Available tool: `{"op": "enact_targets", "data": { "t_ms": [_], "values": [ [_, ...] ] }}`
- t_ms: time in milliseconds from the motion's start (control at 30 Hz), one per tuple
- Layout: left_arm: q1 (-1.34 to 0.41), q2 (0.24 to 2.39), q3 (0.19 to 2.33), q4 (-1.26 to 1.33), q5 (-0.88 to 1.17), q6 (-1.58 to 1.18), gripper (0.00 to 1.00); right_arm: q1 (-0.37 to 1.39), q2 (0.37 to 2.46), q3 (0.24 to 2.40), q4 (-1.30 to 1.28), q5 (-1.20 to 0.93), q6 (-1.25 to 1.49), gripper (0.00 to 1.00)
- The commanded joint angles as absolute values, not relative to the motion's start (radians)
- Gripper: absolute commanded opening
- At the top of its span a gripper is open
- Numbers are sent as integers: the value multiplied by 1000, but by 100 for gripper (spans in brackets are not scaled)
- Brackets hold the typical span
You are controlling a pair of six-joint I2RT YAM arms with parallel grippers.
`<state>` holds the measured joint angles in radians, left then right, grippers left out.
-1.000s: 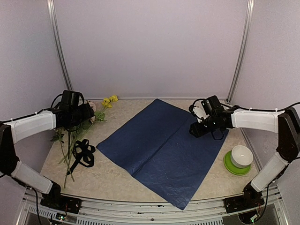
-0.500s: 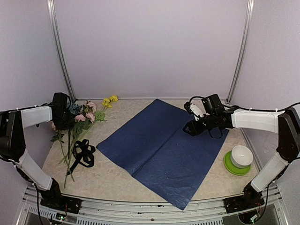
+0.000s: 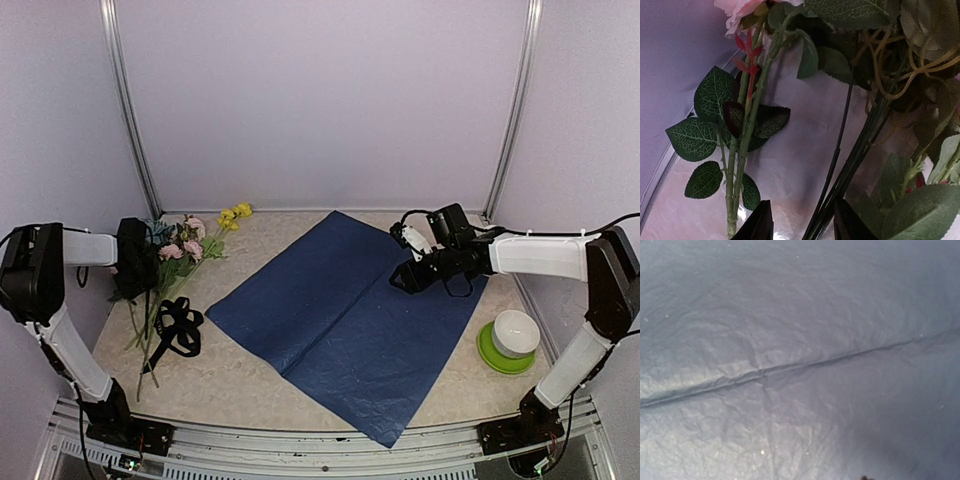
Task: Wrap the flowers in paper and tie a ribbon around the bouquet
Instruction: Pick up the fake flower from the corner of the board.
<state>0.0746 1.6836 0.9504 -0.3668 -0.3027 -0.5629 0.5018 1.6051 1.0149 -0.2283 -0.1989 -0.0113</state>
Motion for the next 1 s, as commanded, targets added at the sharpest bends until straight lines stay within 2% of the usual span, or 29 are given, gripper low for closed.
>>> {"op": "enact_targets", "data": {
  "t_ms": [0, 100, 233, 400, 433, 500, 667, 800, 967],
  "values": [
    [87, 1758, 939, -335, -280, -533, 41, 506, 1609, 1039, -230, -188, -24, 50],
    [87, 1793, 920, -300, -276, -534, 38, 506, 1614, 1053, -249, -182, -29, 50],
    [87, 1790, 897, -265, -265, -530, 22, 506, 1607, 1054, -256, -177, -29, 50],
    [87, 1767, 884, -262, -247, -512, 20, 506, 1609, 1065, -268, -174, -32, 51],
    [87, 1766, 882, -262, -247, -509, 16, 506, 1609, 1069, -272, -168, -32, 51],
    [87, 1761, 882, -263, -252, -506, 0, 506, 1606, 1075, -282, -162, -33, 51],
    [56, 1641, 894, -280, -312, -512, 0, 507, 1587, 1075, -287, -165, -34, 51],
    [-44, 1475, 934, -287, -400, -466, 0, 506, 1572, 1079, -288, -169, -38, 51],
    [-221, 1261, 977, -275, -636, -425, 0, 506, 1527, 1077, -256, -217, -51, 51]
  ]
}}
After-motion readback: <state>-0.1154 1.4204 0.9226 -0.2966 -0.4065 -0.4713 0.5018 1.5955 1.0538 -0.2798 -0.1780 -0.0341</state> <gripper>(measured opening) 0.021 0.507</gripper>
